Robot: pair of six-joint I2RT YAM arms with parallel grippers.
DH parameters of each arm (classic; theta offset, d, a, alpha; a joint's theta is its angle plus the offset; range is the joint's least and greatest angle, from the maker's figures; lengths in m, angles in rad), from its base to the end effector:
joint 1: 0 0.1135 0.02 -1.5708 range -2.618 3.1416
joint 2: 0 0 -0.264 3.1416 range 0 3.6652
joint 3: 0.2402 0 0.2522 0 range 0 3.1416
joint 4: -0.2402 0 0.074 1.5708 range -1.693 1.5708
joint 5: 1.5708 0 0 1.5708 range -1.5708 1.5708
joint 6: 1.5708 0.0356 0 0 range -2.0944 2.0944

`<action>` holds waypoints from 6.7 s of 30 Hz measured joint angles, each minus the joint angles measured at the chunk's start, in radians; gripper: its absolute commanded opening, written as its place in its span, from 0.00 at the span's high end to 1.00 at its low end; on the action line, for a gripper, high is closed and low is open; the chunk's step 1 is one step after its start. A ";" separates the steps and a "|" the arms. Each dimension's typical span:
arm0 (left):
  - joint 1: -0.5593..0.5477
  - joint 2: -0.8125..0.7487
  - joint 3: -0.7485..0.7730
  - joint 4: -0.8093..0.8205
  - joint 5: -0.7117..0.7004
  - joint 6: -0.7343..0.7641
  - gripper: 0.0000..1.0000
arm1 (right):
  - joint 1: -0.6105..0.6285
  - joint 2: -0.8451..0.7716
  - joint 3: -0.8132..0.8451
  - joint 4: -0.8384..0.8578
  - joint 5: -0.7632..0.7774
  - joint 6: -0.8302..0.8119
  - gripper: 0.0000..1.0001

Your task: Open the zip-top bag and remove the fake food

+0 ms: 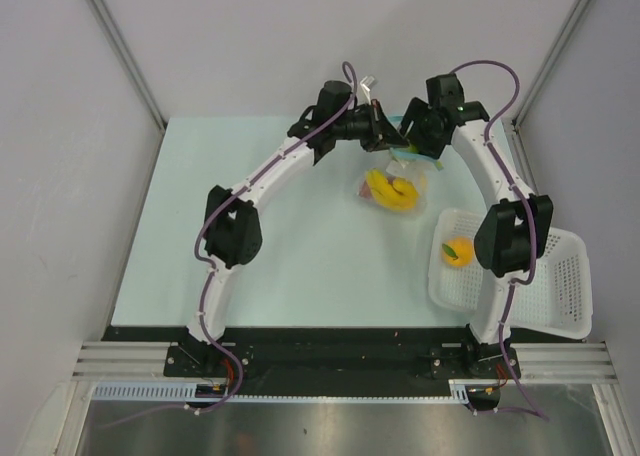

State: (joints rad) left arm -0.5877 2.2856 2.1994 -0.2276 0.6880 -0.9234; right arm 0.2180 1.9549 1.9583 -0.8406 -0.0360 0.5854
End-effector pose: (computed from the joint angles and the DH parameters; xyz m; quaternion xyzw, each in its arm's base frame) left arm 0.4359 -0.3176 0.3202 0.0683 0.7839 -0.5781 0.2158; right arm 0.4264 0.0958 0.3377 0.1641 0.9188 0.1557 0.3235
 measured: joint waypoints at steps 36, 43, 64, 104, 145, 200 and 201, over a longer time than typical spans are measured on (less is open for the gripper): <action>0.005 -0.048 -0.274 -0.085 -0.259 0.034 1.00 | -0.087 -0.464 -0.235 -0.031 -0.095 -0.017 0.92; 0.005 -0.048 -0.192 -0.143 -0.269 0.070 1.00 | -0.236 -0.771 -0.598 -0.153 0.033 -0.039 0.88; -0.016 -0.026 -0.143 -0.027 -0.154 0.058 1.00 | -0.439 -0.803 -0.977 -0.172 0.072 0.029 0.00; -0.085 -0.161 -0.399 -0.053 -0.214 0.094 1.00 | 0.159 -0.085 0.107 -0.015 0.129 -0.068 0.58; -0.087 -0.193 -0.459 -0.041 -0.219 0.084 1.00 | 0.122 0.072 -0.084 -0.122 0.171 -0.071 0.21; -0.090 -0.192 -0.459 -0.043 -0.237 0.085 1.00 | 0.150 -0.116 0.080 -0.277 0.143 -0.038 0.98; -0.090 -0.192 -0.459 -0.044 -0.237 0.085 1.00 | 0.148 -0.140 0.061 -0.278 0.140 -0.035 0.98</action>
State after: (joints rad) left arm -0.6777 2.0937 1.7405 -0.2718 0.4507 -0.8383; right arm 0.3664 1.8145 2.0197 -1.1187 0.1036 0.5503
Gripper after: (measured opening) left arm 0.004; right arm 0.677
